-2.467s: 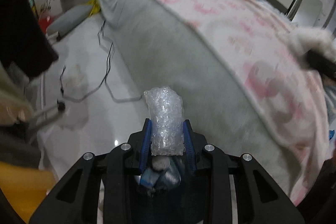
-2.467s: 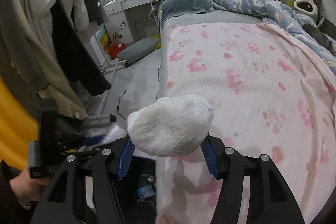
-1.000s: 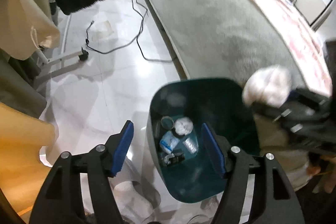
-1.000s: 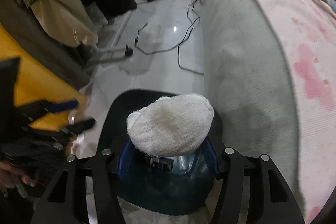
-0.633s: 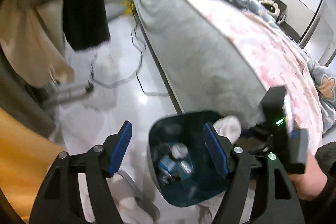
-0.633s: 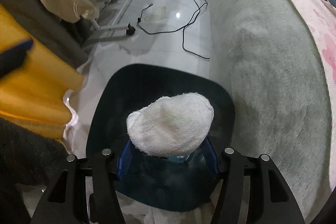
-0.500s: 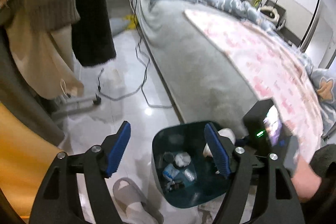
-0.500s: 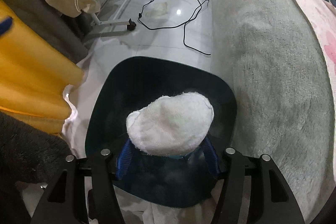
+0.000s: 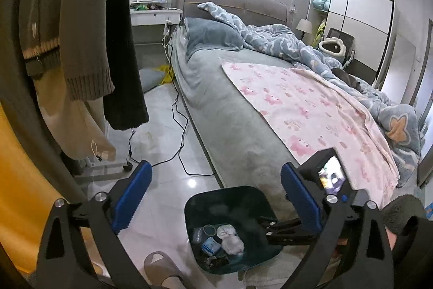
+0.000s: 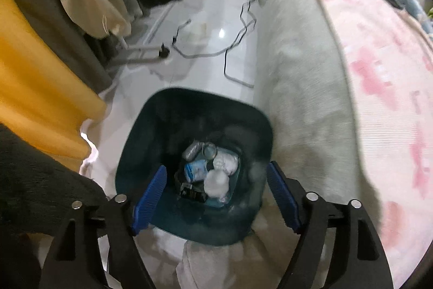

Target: Collect trash

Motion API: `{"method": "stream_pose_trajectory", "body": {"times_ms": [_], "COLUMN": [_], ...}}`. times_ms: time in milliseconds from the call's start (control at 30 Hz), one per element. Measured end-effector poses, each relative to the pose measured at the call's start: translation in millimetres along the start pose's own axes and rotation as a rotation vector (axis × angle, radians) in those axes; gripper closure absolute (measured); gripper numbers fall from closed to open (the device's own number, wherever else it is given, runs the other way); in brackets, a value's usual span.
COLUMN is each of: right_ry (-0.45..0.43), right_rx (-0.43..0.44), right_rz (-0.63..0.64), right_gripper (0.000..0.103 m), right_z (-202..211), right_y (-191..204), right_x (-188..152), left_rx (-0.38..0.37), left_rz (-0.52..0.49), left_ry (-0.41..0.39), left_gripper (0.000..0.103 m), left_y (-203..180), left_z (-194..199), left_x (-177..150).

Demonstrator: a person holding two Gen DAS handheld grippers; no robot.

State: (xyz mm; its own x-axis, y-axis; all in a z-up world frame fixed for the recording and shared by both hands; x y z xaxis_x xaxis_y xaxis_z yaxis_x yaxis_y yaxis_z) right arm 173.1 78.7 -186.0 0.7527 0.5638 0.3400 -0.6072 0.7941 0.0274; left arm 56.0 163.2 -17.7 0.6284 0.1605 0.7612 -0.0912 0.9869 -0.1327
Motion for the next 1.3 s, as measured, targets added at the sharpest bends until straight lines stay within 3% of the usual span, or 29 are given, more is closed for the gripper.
{"method": "stream_pose_trajectory", "body": {"times_ms": [200, 367, 467, 600, 733, 933, 1067, 1300], "right_ry": [-0.138, -0.289, -0.382, -0.482, -0.529, -0.587, -0.637, -0.626], "right_rx": [-0.012, -0.007, -0.066, -0.119, -0.156, -0.193, -0.176, -0.129], "right_rz": [-0.022, -0.037, -0.01, -0.015, 0.002, -0.013, -0.061, -0.1], "right_gripper": [0.024, 0.015, 0.008, 0.004, 0.004, 0.003, 0.003, 0.003], "right_z": [59.8, 127.6, 172.0, 215.6, 237.0, 245.1, 253.6, 249.0], "right_y": [-17.0, -35.1, -48.8, -69.9, -86.1, -107.1, -118.9, -129.5], "right_x": [-7.5, -14.4, -20.3, -32.1, -51.4, -90.6, -95.8, -96.3], "left_rx": [0.014, 0.042, 0.069, 0.047, 0.105, 0.103, 0.13, 0.141], "left_rz": [0.025, 0.022, -0.002, -0.008, -0.034, -0.032, -0.05, -0.042], "left_ry": [-0.033, -0.061, -0.077, -0.086, -0.145, -0.151, -0.143, -0.139], "left_gripper": [0.003, 0.003, 0.003, 0.003, 0.003, 0.003, 0.003, 0.003], "left_y": [-11.9, -22.1, -30.9, -41.2, -50.3, -54.3, -54.7, -52.8], "left_z": [13.0, 19.3, 19.5, 18.4, 26.4, 26.0, 20.2, 14.7], "left_x": [0.7, 2.7, 2.3, 2.7, 4.8, 3.0, -1.2, -2.6]}}
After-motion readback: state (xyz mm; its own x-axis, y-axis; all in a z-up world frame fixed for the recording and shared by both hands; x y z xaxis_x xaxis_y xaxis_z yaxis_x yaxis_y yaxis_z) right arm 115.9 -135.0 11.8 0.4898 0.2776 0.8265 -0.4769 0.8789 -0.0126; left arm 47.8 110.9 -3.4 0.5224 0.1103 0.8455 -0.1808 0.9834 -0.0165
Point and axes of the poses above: each gripper's, at about its wrist camera, not at the fingertips, and z roughly against the way its jaws point, y to its left, x to its top, the point moved 4 cm from there along -z, roughly the way its jaws point, and after that the axes turned 5 degrees about y, right-handed, at the moved point
